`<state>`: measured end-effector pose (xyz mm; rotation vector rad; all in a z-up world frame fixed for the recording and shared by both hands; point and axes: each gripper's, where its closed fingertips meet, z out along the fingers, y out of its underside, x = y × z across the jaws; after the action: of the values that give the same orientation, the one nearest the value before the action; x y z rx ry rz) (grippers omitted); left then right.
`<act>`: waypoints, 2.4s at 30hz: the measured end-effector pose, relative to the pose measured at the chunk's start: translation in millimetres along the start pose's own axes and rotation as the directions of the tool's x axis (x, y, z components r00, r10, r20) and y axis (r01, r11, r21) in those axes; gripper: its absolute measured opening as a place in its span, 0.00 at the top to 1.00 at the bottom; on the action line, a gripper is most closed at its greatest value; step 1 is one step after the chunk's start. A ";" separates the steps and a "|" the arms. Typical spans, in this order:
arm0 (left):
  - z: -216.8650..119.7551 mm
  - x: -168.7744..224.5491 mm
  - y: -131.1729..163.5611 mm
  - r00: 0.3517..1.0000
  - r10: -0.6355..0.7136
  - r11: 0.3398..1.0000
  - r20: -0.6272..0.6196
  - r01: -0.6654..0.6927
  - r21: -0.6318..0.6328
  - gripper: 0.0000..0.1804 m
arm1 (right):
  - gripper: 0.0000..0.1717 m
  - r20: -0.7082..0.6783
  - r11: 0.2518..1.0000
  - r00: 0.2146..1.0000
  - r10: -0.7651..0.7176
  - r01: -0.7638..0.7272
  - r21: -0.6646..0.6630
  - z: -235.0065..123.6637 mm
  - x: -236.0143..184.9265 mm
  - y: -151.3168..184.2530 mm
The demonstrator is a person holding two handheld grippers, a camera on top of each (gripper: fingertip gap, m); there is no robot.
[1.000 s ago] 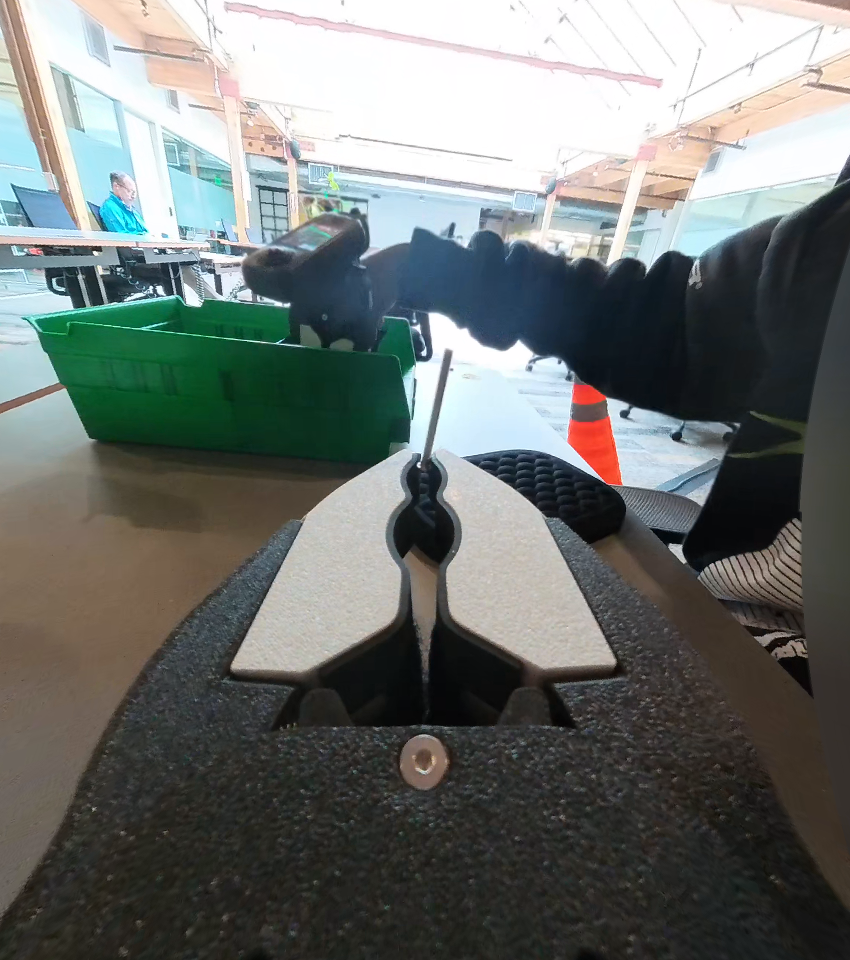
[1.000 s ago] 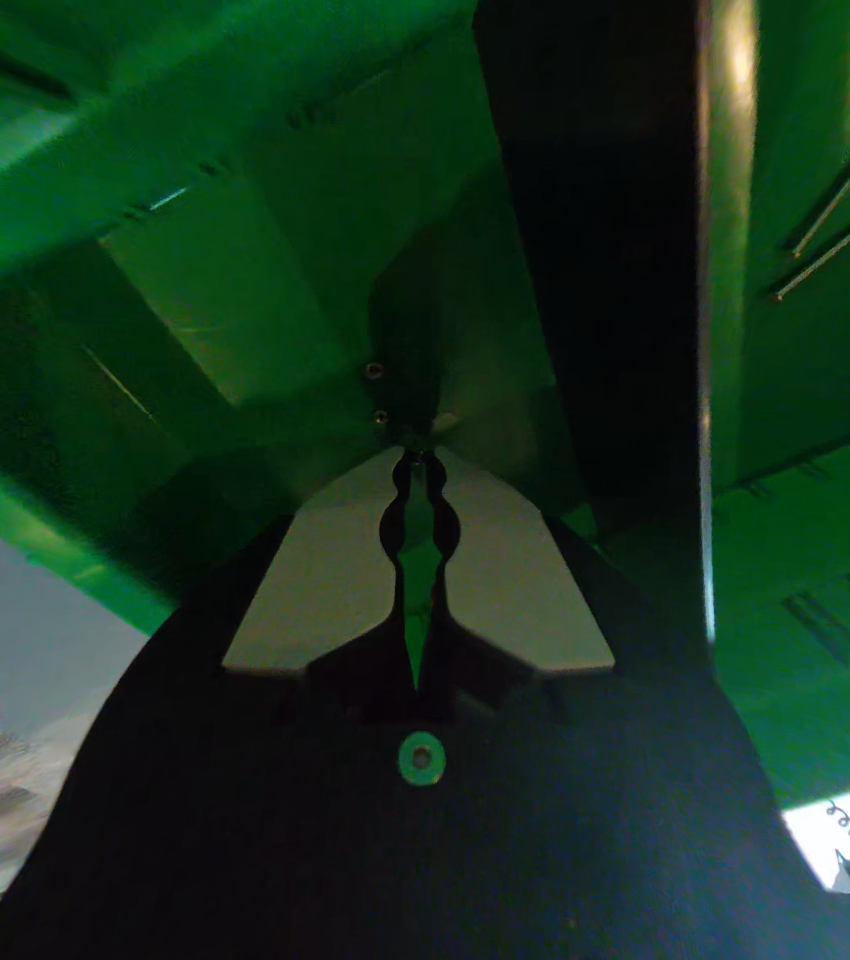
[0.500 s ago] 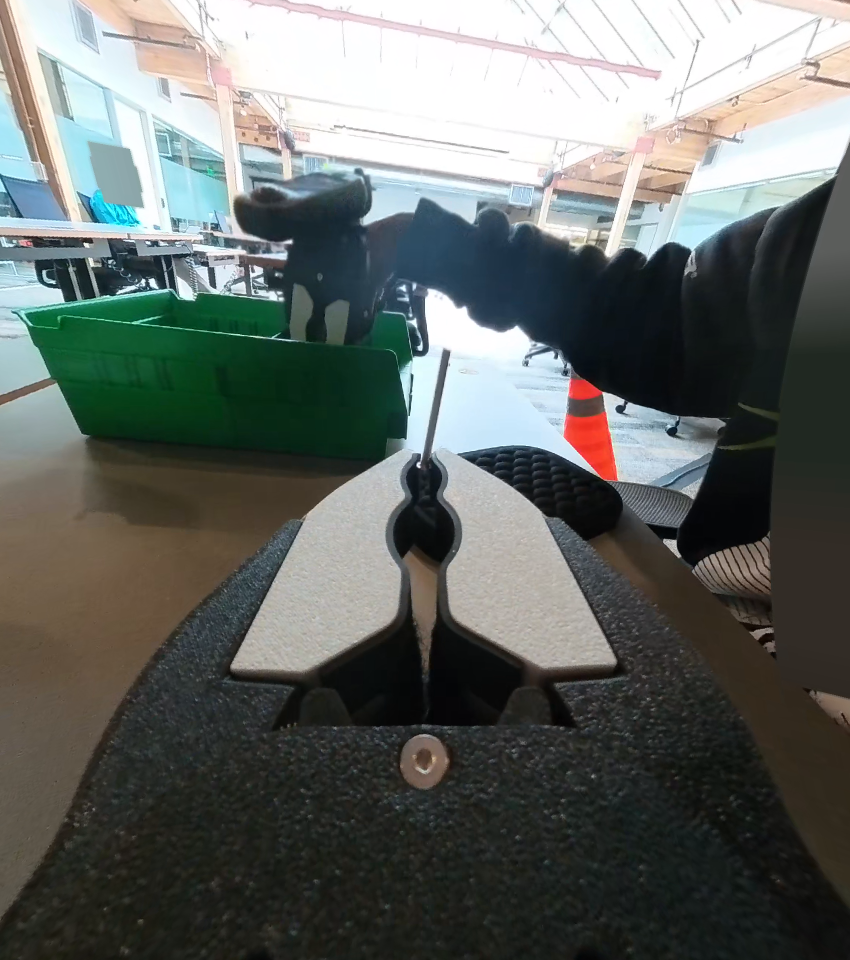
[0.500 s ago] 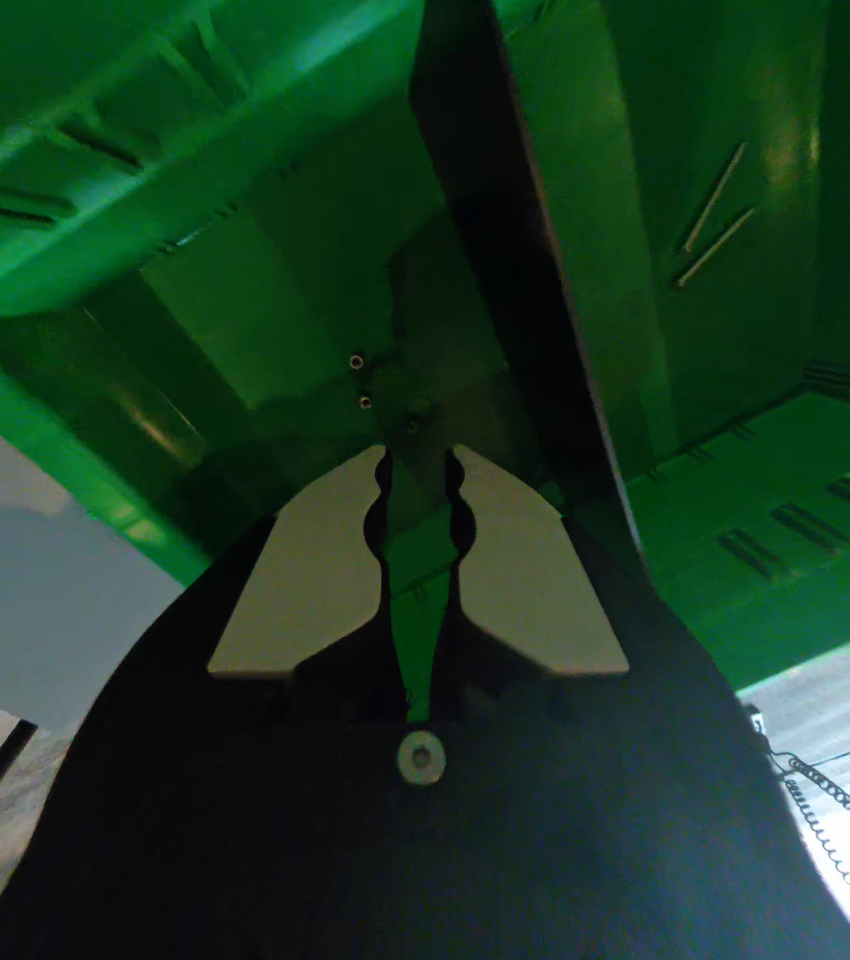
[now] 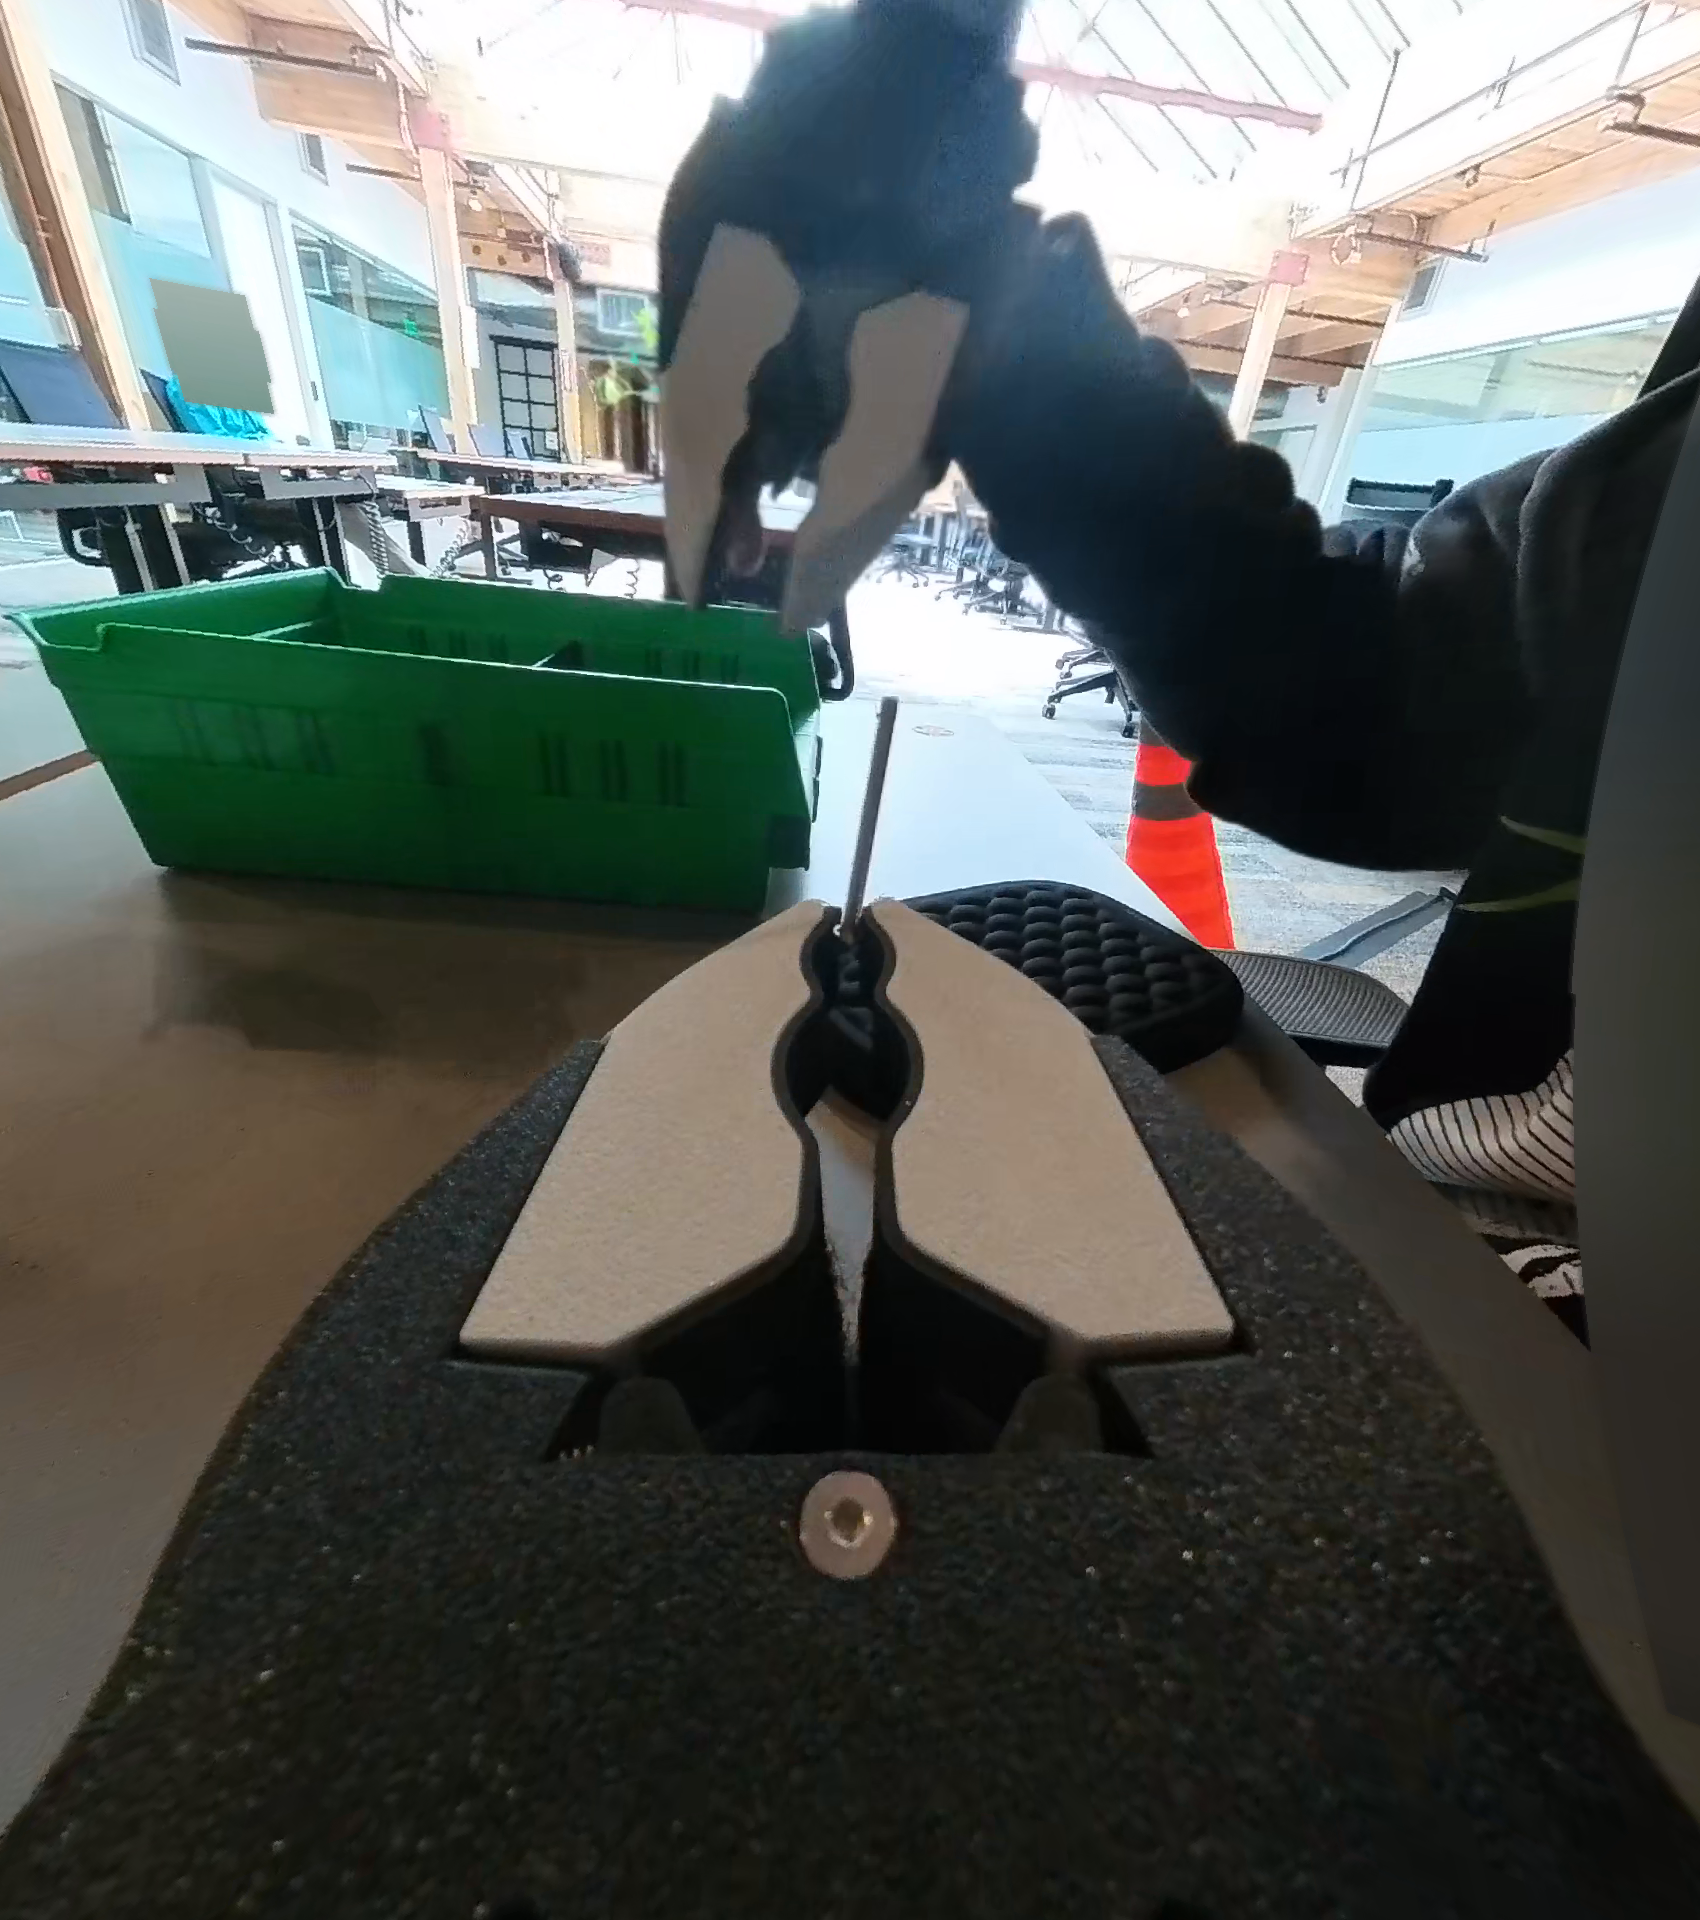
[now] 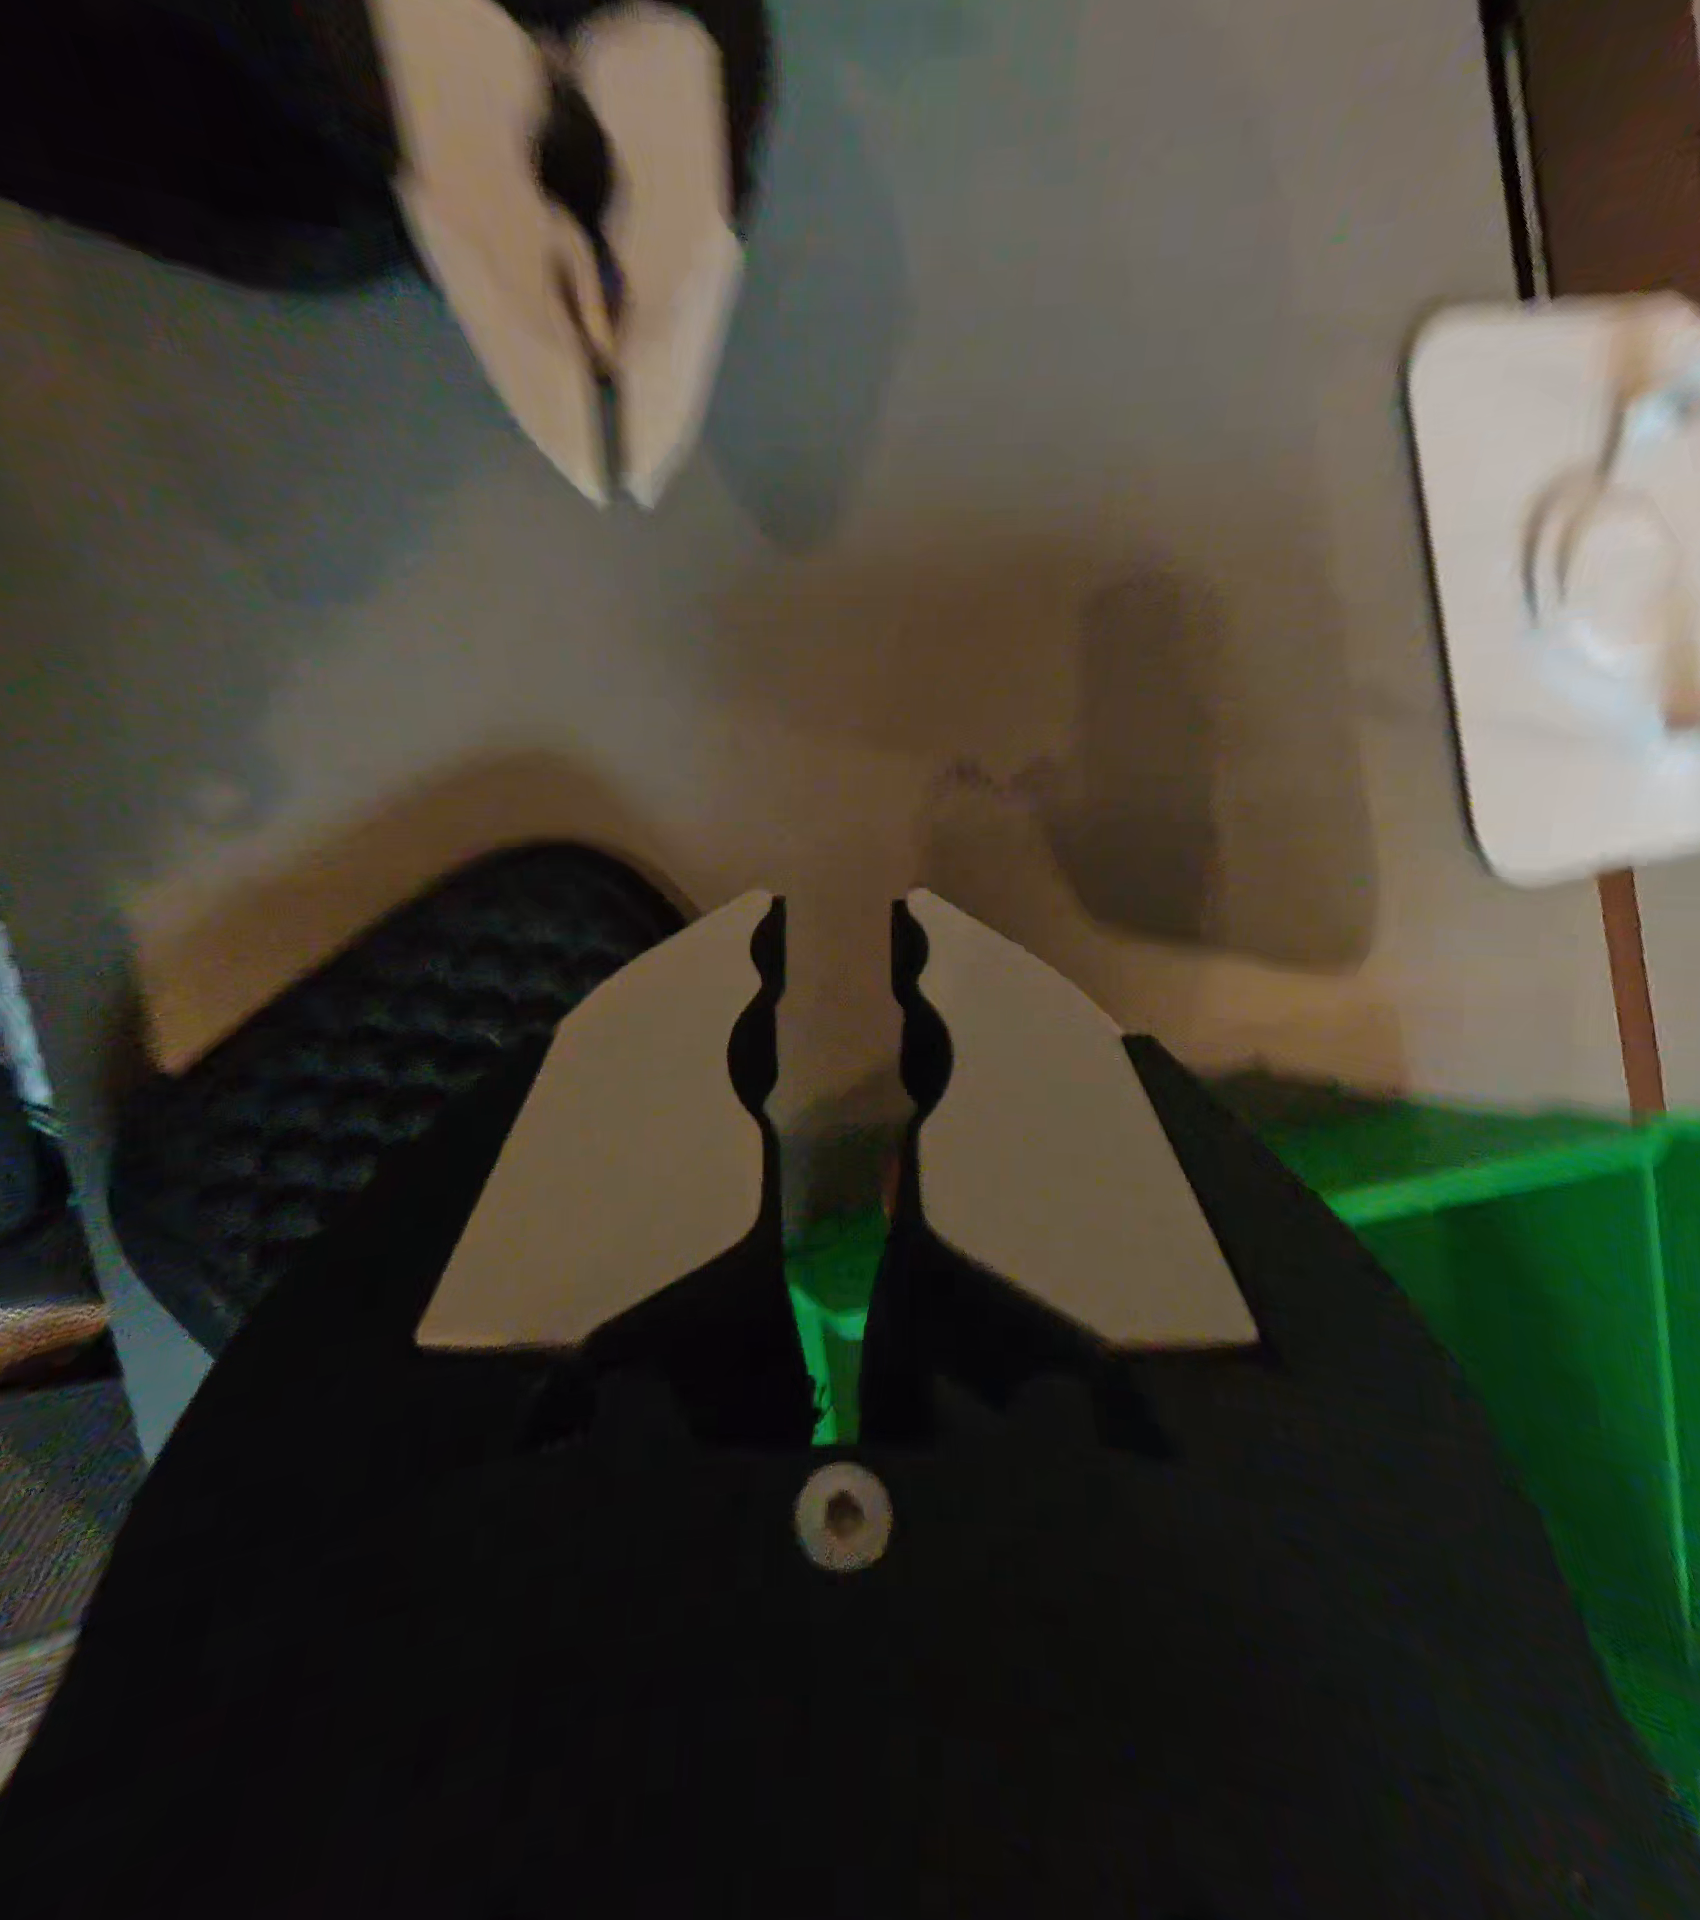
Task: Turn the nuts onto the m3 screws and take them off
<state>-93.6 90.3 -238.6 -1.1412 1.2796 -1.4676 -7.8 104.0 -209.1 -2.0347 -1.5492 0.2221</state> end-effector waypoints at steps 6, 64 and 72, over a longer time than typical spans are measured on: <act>-0.1 1.2 0.3 1.000 0.004 1.000 -0.003 -0.004 -0.003 0.99 | 0.87 0.070 0.979 0.988 -0.139 0.126 0.158 27.3 -44.4 -71.6; 5.6 -1.4 6.6 1.000 -0.001 0.998 0.025 0.002 -0.059 0.60 | 0.99 -0.359 0.448 0.576 0.735 -0.809 -0.381 28.9 204.0 238.3; 7.0 -0.2 8.5 1.000 0.003 0.997 0.016 -0.001 -0.074 0.60 | 0.99 -0.399 0.448 0.542 0.740 -0.839 -0.310 39.9 218.2 245.5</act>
<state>-86.5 88.0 -246.7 -1.1972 1.3326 -1.4169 247.6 278.0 -327.4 -2.9631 -0.3723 -0.0451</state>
